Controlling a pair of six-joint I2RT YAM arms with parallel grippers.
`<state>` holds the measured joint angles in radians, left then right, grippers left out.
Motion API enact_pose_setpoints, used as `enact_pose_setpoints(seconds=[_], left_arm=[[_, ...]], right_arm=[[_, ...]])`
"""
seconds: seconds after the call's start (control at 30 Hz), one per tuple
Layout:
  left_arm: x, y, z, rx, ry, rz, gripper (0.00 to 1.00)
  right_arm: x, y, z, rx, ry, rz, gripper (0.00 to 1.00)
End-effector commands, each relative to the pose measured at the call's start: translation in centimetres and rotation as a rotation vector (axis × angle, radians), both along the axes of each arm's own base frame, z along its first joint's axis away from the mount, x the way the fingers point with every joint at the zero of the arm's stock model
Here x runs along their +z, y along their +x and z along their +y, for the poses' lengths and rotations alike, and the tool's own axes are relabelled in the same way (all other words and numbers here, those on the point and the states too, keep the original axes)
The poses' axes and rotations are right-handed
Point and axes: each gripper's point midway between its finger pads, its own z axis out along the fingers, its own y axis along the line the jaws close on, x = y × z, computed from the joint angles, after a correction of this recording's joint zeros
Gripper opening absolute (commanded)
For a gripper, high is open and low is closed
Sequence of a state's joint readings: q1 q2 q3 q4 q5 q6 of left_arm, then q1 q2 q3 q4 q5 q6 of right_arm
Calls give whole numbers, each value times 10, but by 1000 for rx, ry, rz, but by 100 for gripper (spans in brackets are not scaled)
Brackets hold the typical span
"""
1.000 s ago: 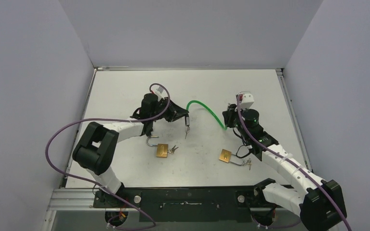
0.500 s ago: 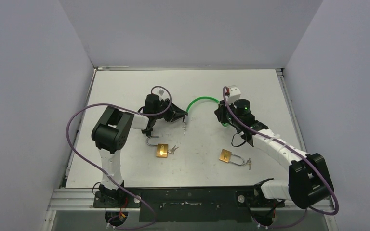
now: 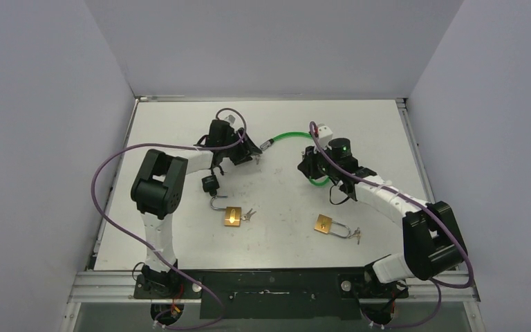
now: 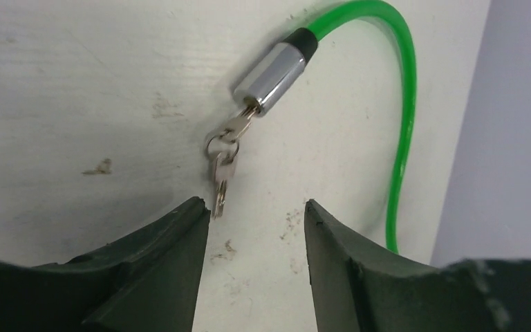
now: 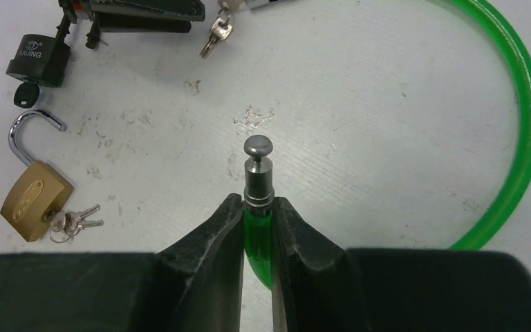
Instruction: Unlock with the key
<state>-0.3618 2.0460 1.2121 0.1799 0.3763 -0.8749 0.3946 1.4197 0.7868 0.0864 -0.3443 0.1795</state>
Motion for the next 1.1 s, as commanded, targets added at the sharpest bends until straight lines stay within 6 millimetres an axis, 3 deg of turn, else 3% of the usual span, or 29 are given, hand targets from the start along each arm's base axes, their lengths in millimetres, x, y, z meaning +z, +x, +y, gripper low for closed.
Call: enact_pose_setpoints(seconds=[0.0, 0.1, 0.17, 0.33, 0.5, 0.6, 0.77, 0.93, 1.07], left_arm=[[15, 8, 32, 1, 195, -49, 51], [36, 9, 36, 5, 218, -93, 53], [50, 7, 40, 7, 232, -119, 55], [79, -5, 50, 23, 252, -172, 57], [100, -22, 59, 30, 252, -208, 59], [118, -38, 60, -8, 246, -257, 62], [145, -66, 65, -58, 253, -328, 67], [172, -90, 70, -80, 277, -433, 70], [184, -104, 72, -89, 357, -512, 71]], right_arm=[[6, 1, 7, 50, 11, 30, 20], [8, 0, 14, 63, 47, 48, 35], [13, -1, 19, 74, 76, 53, 50], [30, -3, 23, 68, 124, 46, 69], [50, -4, 14, -9, 155, 36, 78], [51, -8, -4, -113, 130, 72, 80], [40, -21, -73, -508, 3, 126, 78], [24, -59, -119, -741, -85, 224, 77], [-5, -96, -144, -890, -150, 366, 75]])
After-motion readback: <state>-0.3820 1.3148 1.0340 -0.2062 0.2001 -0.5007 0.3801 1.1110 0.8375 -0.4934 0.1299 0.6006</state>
